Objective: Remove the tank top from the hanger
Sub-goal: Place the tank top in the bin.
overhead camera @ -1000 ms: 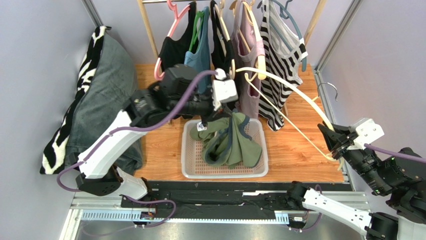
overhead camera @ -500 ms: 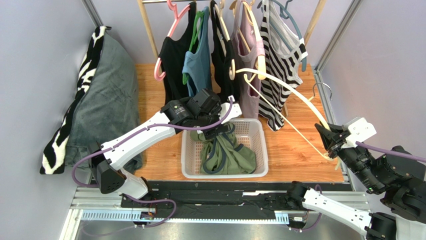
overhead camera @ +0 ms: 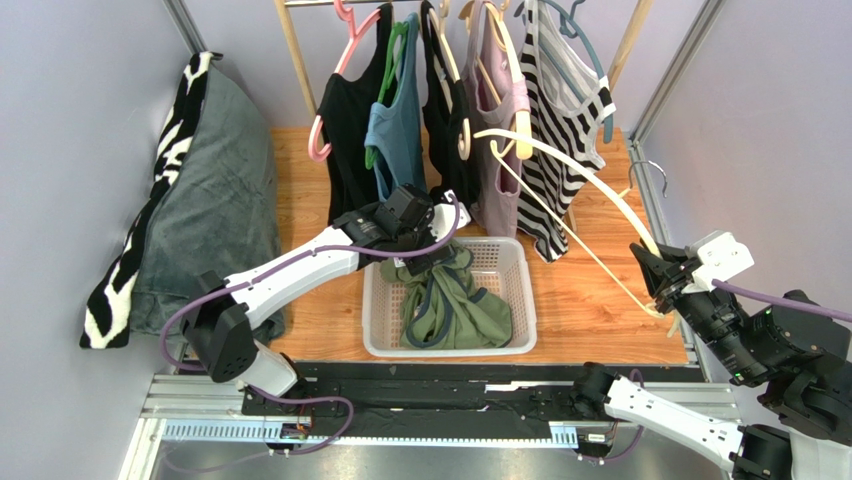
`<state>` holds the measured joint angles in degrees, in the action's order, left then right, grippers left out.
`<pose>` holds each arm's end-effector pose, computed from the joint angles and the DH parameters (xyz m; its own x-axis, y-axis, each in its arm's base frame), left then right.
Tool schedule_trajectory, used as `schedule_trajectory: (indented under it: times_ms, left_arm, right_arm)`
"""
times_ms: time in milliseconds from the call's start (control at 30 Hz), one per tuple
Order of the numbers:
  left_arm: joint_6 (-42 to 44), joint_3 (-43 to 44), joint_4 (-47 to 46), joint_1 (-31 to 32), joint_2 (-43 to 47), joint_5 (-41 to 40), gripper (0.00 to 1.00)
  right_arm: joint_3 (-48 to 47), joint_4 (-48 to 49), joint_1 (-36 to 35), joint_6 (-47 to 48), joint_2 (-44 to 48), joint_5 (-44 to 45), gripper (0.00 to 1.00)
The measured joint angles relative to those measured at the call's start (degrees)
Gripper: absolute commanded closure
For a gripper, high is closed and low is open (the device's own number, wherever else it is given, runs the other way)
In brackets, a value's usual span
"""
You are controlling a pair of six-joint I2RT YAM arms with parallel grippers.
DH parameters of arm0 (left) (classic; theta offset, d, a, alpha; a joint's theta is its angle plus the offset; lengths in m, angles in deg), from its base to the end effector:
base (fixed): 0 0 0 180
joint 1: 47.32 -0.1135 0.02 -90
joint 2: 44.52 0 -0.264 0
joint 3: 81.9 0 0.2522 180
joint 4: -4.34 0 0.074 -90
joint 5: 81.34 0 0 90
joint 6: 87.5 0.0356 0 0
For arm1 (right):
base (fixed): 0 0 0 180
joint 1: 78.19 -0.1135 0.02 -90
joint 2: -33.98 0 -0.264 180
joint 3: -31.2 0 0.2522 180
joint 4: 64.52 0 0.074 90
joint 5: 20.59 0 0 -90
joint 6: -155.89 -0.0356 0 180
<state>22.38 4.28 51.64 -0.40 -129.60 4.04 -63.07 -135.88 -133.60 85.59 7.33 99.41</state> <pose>0.2243 -0.2356 0.3023 -0.2290 0.7411 -0.6311 0.8165 0.4993 0.2900 0.0060 -0.0227 0.4583 0.1100 -0.3547 -0.9285 -0.4170 0.8315 -0.3671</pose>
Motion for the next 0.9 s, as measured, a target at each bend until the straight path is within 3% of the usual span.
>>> schedule_trajectory:
  times_ms: [200, 267, 300, 333, 367, 400, 500, 567, 900]
  left_arm:
    - [0.2, -1.6, -6.4, -0.6, -5.6, 0.0, 0.04]
    - [0.2, -1.6, -8.2, -1.4, -7.0, 0.3, 0.08]
    - [0.2, -1.6, -9.0, -1.7, -7.5, 0.5, 0.14]
    - [0.2, -1.6, -9.6, -2.1, -7.9, 0.9, 0.3]
    - [0.3, -1.6, -10.3, -2.4, -8.3, 1.3, 0.38]
    - [0.3, -1.7, -11.1, -2.6, -8.7, 1.7, 0.58]
    - [0.4, -1.9, -11.5, -3.1, -9.6, 3.6, 0.86]
    - [0.9, -1.9, -11.8, -3.1, -9.7, 4.6, 0.94]
    - [-0.2, -1.9, -10.4, -3.1, -6.0, 9.1, 1.0]
  right_arm:
    - [-0.1, 0.1, 0.0, -0.5, -1.3, -0.1, 0.96]
    - [-0.1, 0.1, 0.0, -0.7, -1.7, -0.1, 0.97]
    - [-0.1, 0.1, 0.0, -0.9, -1.9, -0.1, 0.98]
    - [-0.2, 0.1, 0.0, -0.9, -2.0, -0.1, 0.98]
    - [-0.2, 0.1, 0.0, -1.0, -2.1, -0.1, 0.98]
    - [-0.3, 0.1, 0.0, -1.1, -2.1, -0.1, 0.98]
    - [-0.5, 0.0, 0.0, -1.2, -2.2, -0.2, 0.98]
    - [-0.5, 0.0, 0.0, -1.3, -2.3, -0.3, 0.98]
    - [0.3, 0.0, 0.0, -1.5, -2.3, -0.5, 0.99]
